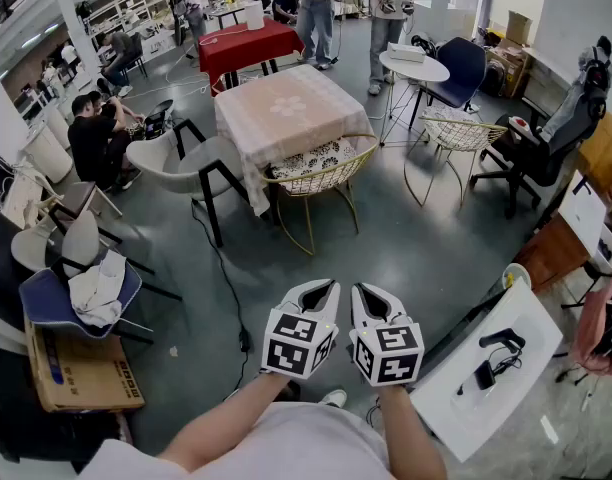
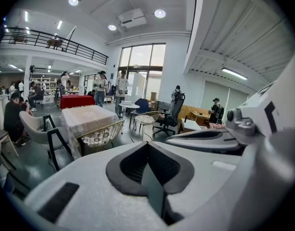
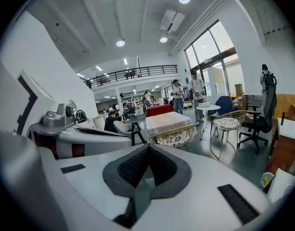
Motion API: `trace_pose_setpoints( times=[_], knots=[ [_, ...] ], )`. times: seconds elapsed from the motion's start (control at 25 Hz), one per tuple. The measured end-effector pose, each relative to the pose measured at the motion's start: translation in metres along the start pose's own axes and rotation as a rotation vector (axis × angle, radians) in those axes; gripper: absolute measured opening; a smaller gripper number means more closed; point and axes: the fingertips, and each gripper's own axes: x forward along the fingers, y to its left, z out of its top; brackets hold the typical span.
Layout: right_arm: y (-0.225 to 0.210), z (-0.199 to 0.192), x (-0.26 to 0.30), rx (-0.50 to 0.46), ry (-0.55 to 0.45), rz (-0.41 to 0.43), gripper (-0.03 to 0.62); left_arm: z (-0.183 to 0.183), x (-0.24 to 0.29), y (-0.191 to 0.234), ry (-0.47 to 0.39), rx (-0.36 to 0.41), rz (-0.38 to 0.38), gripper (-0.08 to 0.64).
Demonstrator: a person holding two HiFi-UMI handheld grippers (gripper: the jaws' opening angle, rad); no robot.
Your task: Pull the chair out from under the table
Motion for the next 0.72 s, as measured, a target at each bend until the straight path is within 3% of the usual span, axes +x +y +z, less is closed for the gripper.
trace_pose_setpoints(
  times=[0.72],
  knots=[
    [-0.039, 0.000, 0.001, 0.023, 0.006, -0.047, 0.002, 0.015, 0.035, -0.013, 0.008, 0.001, -0.040, 0.005]
  ],
)
